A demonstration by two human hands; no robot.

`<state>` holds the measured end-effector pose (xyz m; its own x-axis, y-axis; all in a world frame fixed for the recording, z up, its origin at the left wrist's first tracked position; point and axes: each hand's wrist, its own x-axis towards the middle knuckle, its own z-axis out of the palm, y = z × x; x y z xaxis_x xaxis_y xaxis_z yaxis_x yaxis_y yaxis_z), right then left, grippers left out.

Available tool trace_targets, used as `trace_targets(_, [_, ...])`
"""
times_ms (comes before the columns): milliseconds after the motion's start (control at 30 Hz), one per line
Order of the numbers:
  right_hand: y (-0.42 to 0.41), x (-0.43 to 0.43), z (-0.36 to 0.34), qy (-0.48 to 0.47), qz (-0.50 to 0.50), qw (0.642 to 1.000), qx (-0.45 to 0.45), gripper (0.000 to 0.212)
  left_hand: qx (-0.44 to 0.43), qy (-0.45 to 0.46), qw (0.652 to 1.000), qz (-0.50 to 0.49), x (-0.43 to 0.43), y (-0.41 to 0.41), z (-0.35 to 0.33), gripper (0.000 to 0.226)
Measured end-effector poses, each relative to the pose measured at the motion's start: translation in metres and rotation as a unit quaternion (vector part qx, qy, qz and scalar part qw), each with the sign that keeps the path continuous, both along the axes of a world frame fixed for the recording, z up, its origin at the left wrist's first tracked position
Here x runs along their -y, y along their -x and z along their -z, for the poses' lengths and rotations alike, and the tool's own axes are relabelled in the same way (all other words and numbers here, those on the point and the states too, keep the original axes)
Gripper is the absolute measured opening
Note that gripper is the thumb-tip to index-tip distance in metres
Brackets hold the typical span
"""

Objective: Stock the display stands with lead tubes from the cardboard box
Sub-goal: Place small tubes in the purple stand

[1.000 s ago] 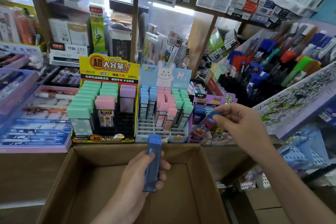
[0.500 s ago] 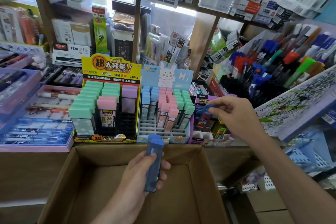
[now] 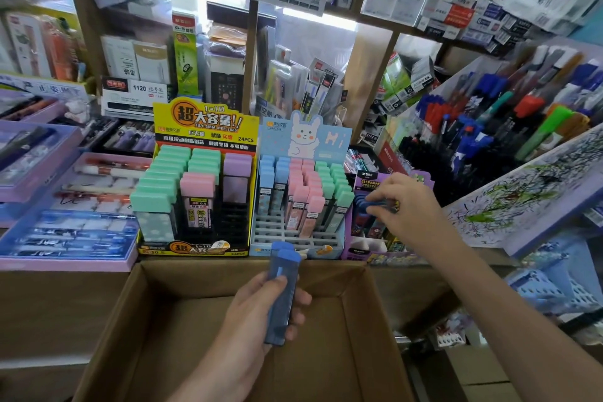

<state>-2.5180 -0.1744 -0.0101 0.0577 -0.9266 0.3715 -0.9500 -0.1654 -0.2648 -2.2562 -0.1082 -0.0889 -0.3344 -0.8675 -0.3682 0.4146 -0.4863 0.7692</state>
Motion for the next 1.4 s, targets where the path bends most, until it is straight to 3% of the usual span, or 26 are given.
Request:
trace_targets(333, [-0.006,-0.008,0.014,0.062,0.025,0.998,-0.023,0.017,0.014,0.029,0.999,0.004,-0.001,-0.001,0.006,0.021])
trace_targets(433, [-0.013,-0.019,0.013,0.092,0.026,0.995,0.025,0.016,0.012,0.036,0.999,0.011,-0.001,-0.002,0.008,0.022])
trace_targets(500, [-0.023,-0.028,0.014,0.088,0.020,0.990,0.111,0.014,0.006,0.039,0.999,0.016,-0.002,-0.003,0.008,0.018])
trace_targets(600, [-0.047,-0.043,0.018,-0.006,-0.011,0.969,0.246,0.012,0.002,0.042,0.999,0.026,-0.003,-0.002,0.008,0.014])
trace_targets(833, [-0.077,-0.060,0.042,-0.180,-0.081,0.909,0.368,0.013,-0.006,0.059,0.998,0.025,-0.006,0.000,0.006,0.022])
trace_targets(1033, [-0.077,-0.061,0.040,-0.211,-0.068,0.854,0.471,0.010,-0.052,0.010,0.998,0.039,-0.004,-0.002,0.006,0.032])
trace_targets(1200, [-0.065,-0.065,0.031,-0.210,-0.073,0.834,0.505,0.017,-0.048,0.013,0.998,0.039,-0.005,-0.003,0.009,0.031])
trace_targets(1400, [-0.065,-0.069,0.031,-0.243,-0.082,0.783,0.566,0.029,0.020,0.043,0.999,0.003,-0.007,0.006,0.010,0.044])
